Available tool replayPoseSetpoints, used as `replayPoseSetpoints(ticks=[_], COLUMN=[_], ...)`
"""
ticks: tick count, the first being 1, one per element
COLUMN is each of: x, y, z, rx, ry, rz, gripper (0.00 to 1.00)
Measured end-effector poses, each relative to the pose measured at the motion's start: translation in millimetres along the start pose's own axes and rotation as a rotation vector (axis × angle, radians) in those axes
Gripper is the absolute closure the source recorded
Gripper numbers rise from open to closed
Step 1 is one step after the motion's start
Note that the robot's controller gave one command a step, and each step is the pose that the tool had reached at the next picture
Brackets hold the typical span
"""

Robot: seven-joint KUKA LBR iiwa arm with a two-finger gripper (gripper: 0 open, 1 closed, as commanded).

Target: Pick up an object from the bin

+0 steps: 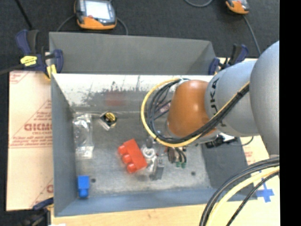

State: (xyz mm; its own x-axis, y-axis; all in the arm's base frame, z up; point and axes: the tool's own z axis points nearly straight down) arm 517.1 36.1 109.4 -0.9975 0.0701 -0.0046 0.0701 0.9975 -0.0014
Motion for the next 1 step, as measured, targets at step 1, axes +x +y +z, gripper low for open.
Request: replayPoseSetpoints(ticks=[1], x=[-45.5], y=[-3.1], z=[40.6], rx=[-0.002], ry=[0.001], rz=[0.093], gripper=[0.0])
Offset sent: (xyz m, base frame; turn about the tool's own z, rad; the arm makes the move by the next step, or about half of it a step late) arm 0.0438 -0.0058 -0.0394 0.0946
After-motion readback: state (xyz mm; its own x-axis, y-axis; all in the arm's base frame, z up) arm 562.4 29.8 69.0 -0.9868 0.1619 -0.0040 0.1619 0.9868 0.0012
